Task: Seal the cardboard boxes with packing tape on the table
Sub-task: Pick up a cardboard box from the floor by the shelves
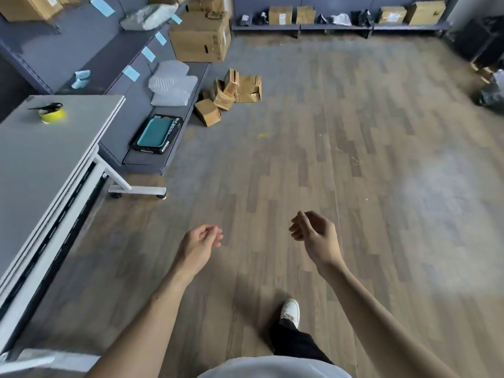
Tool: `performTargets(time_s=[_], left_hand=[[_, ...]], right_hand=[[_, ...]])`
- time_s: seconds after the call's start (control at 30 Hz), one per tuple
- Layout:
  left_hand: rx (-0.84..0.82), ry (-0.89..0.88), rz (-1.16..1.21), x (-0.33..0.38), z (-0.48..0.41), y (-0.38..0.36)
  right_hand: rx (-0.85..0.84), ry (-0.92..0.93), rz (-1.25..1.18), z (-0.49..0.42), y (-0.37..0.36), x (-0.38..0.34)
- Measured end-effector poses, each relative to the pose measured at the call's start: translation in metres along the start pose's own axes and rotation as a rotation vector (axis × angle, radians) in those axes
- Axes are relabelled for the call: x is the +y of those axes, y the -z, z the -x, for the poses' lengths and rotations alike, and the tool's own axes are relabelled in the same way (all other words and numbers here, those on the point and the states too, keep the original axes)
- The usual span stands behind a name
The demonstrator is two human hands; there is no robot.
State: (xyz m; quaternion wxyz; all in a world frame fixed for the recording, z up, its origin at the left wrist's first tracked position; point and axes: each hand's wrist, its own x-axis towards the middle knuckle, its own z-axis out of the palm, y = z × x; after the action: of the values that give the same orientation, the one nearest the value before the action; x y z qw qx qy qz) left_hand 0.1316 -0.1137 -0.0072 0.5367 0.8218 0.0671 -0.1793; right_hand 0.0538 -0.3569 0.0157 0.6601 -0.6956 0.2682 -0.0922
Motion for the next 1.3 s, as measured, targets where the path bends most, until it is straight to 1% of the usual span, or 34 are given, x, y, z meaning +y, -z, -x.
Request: performTargets(time_s=[0.2, 0.47, 0.73, 1.03, 1.13, 1.3], left_hand=[[0.028, 0.059, -0.039, 0.029, -0.041, -0.042], [0.010, 0.060, -0.003, 0.070, -0.115, -0.079], [-0.041, 0.083, 0.045, 0.103, -0.233, -0.098], [-0.115, 0.063, 0.053, 0.169, -0.376, -0.087], [-0.137, 0.069, 0.022, 0.186, -0.416, -0.085], [-0.134, 0.052, 0.035, 0.213, -0.470, -0.089]], right_hand=[[-0.069, -0.040, 0.096, -0.070, 0.032, -0.007], [-0.068, -0.049, 0.137, -0.159, 0.048, -0.022], [-0.068, -0.064, 0.162, -0.272, 0.017, -0.044], [-0.036, -0.091, 0.171, -0.400, -0.032, -0.094], [-0.016, -0.080, 0.168, -0.434, -0.043, -0.105], [0.042, -0.068, 0.127, -0.488, -0.044, -0.116]])
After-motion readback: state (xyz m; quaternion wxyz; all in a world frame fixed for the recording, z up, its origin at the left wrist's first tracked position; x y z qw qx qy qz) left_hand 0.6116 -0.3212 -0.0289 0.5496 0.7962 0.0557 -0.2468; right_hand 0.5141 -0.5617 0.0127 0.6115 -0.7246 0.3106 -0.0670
